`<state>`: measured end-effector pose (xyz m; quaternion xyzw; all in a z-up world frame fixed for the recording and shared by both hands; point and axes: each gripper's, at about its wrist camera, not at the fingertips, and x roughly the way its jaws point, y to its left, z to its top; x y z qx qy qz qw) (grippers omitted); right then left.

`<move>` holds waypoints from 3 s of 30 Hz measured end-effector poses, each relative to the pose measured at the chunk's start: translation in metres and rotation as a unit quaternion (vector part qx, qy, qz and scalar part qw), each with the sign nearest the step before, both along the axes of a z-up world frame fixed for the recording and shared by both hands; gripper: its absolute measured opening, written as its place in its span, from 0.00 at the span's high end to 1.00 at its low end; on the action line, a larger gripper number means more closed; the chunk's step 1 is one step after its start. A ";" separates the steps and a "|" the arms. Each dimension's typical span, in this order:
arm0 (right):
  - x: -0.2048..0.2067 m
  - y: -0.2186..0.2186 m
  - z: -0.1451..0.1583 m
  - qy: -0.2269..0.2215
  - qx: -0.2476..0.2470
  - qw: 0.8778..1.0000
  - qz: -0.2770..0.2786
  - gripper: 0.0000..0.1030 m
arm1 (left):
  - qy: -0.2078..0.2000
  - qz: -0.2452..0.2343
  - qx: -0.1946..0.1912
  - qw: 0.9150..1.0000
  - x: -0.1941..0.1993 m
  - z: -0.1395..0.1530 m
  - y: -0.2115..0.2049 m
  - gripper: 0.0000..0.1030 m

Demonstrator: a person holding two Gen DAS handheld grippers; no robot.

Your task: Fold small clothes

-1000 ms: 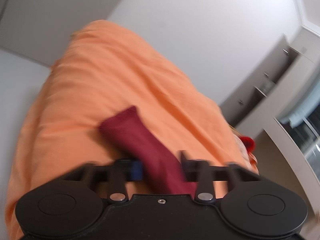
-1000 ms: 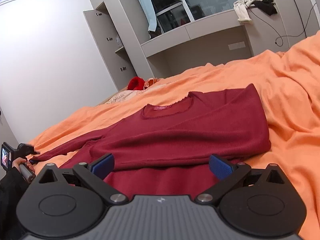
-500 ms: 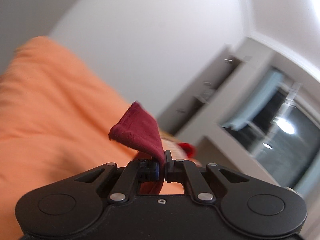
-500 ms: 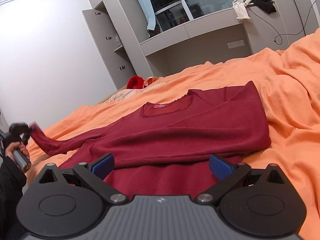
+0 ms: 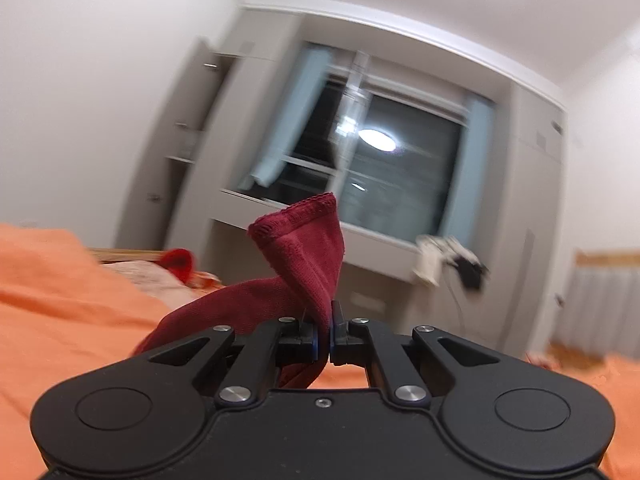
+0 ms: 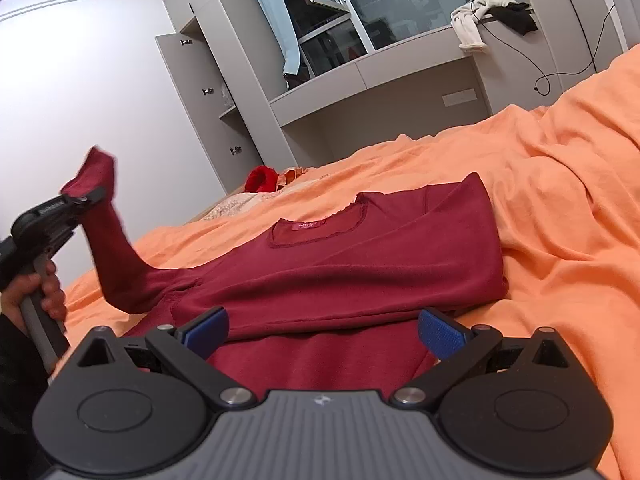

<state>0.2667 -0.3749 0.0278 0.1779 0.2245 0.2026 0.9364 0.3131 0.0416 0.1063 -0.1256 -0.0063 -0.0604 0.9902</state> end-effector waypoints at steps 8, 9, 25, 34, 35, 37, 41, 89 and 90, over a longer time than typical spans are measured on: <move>-0.005 -0.002 0.002 -0.013 -0.005 1.000 -0.002 0.00 | 0.042 -0.110 0.104 0.988 0.005 -0.047 -0.091 0.96; -0.006 -0.002 0.003 -0.017 -0.008 1.000 -0.005 0.00 | 0.059 -0.134 0.116 0.982 0.008 -0.054 -0.101 0.96; -0.007 0.000 0.003 -0.017 -0.019 1.000 -0.012 0.00 | 0.134 -0.242 0.250 0.928 -0.006 -0.121 -0.128 0.63; -0.002 0.004 0.002 -0.013 -0.028 0.999 -0.011 0.00 | 0.157 -0.257 0.222 0.927 -0.002 -0.099 -0.109 0.14; -0.002 0.006 0.002 -0.012 -0.032 0.999 -0.010 0.00 | 0.159 -0.255 0.214 0.929 -0.002 -0.097 -0.102 0.12; -0.001 0.009 0.001 -0.010 -0.042 0.999 -0.007 0.00 | 0.162 -0.251 0.196 0.934 -0.001 -0.092 -0.091 0.07; 0.000 0.016 -0.001 -0.008 -0.061 0.998 -0.003 0.00 | 0.165 -0.225 0.162 0.947 0.004 -0.082 -0.065 0.03; 0.228 0.292 0.041 0.061 -0.054 0.973 0.215 0.34 | 0.316 0.000 -0.105 0.943 0.068 -0.098 0.154 0.67; 0.230 0.300 0.037 0.065 -0.058 0.972 0.217 0.35 | 0.319 -0.001 -0.110 0.942 0.069 -0.098 0.155 0.68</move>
